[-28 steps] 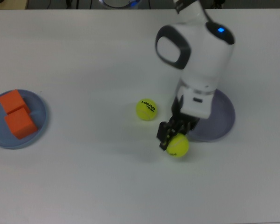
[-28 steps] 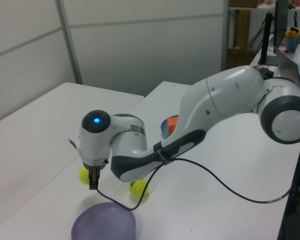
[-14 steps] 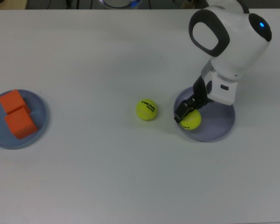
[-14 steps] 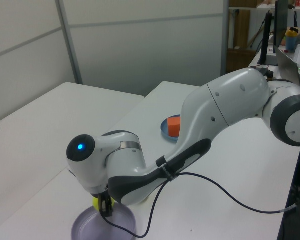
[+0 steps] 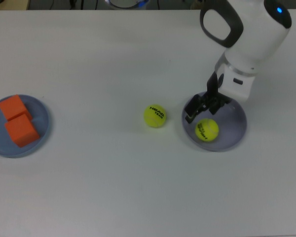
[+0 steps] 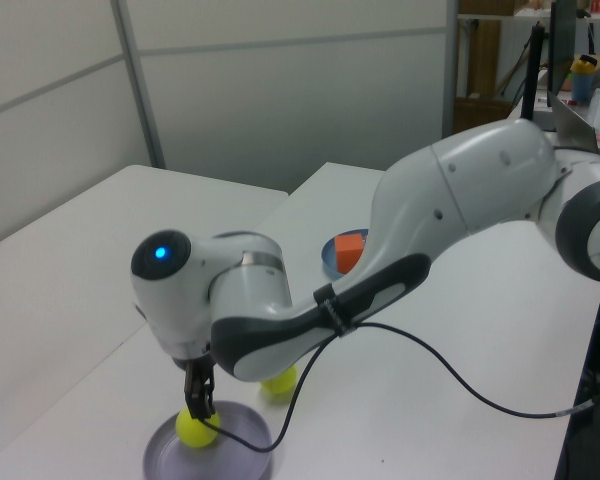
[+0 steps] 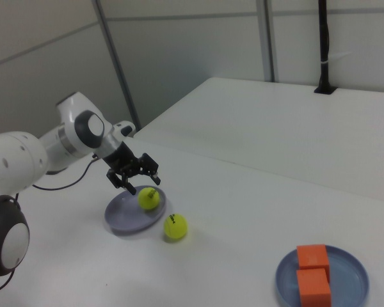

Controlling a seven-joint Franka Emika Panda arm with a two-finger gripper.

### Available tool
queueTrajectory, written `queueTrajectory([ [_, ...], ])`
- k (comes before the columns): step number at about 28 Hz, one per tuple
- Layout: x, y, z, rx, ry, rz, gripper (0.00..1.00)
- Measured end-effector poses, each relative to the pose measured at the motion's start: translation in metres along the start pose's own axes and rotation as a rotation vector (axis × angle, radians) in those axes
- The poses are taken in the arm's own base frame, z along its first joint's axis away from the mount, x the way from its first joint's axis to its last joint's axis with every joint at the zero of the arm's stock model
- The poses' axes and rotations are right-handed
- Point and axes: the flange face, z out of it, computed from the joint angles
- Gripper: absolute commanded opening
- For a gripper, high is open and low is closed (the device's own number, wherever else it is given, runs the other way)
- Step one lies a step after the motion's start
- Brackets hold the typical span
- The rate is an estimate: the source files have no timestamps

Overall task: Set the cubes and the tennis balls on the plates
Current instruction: 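Move the gripper to the other tennis ball and grasp it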

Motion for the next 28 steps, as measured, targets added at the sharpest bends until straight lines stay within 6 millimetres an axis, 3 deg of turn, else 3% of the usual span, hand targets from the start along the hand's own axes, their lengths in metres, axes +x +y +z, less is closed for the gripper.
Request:
queueTrajectory([
  [3,-0.005,0.007,-0.010,-0.004,-0.024,0.009,1.00],
  [7,-0.020,0.022,-0.007,-0.028,-0.128,0.020,1.00],
  [11,-0.040,0.045,0.012,-0.041,-0.273,0.002,1.00],
  [17,-0.058,0.076,0.048,-0.030,-0.353,0.017,1.00],
  [21,-0.061,0.084,0.061,-0.022,-0.366,0.026,1.00],
  [28,-0.054,0.071,0.080,-0.005,-0.344,0.006,1.00],
])
